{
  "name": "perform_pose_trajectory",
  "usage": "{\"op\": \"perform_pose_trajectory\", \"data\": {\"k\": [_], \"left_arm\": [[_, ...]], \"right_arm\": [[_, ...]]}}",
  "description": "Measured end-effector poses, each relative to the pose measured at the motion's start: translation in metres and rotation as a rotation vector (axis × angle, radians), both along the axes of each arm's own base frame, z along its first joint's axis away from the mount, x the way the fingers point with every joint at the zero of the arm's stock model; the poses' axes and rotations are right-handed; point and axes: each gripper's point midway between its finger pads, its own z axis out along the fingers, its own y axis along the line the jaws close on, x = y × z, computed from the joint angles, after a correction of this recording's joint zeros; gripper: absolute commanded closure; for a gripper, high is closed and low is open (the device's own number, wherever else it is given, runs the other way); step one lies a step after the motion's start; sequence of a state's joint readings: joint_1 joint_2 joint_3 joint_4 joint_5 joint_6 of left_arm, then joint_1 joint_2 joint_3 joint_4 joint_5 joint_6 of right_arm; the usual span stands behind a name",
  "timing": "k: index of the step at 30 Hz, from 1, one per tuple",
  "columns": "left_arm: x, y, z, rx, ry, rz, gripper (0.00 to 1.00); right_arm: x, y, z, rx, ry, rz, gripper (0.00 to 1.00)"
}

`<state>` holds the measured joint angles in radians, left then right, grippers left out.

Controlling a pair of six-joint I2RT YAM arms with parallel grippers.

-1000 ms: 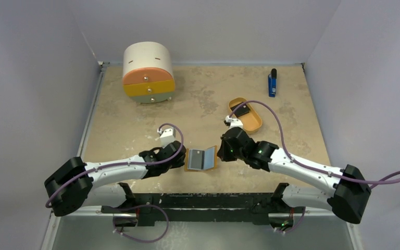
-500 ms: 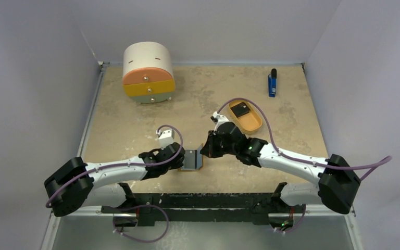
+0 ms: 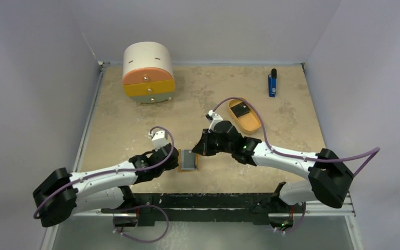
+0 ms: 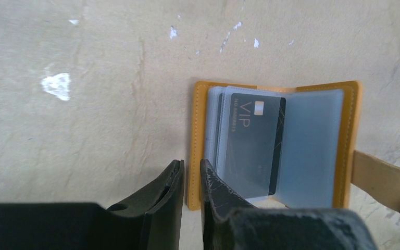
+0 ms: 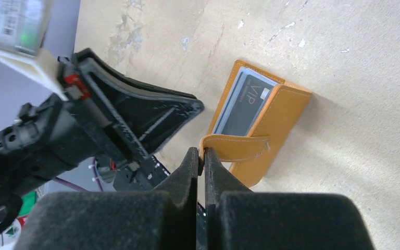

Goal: Put the credit cards into the card holder
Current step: Close the card holder at the center of the board.

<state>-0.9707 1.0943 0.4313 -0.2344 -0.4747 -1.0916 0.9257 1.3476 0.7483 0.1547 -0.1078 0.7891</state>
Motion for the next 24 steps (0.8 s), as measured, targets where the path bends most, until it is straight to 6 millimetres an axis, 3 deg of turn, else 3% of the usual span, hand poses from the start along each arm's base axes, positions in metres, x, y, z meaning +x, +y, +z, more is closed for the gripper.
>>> {"op": "perform_pose_trajectory", "data": {"k": [3, 5, 8, 12, 24], "left_arm": [[0.001, 0.010, 0.014, -0.017, -0.037, 0.036, 0.85], [0.002, 0.015, 0.018, -0.022, -0.051, 0.059, 0.91], [0.000, 0.022, 0.007, 0.006, -0.030, 0.086, 0.98], [-0.009, 0.033, -0.020, 0.078, 0.035, 0.102, 1.00], [-0.012, 0.037, -0.019, -0.005, 0.017, 0.154, 1.00]], "right_arm": [[0.000, 0.001, 0.001, 0.003, -0.003, 0.000, 1.00], [0.002, 0.002, 0.001, 0.004, -0.005, 0.001, 1.00], [0.006, 0.008, 0.000, 0.006, -0.008, 0.002, 1.00], [0.010, 0.018, -0.007, 0.012, -0.002, 0.013, 1.00], [0.006, 0.050, -0.037, 0.034, 0.082, 0.100, 1.00]]}}
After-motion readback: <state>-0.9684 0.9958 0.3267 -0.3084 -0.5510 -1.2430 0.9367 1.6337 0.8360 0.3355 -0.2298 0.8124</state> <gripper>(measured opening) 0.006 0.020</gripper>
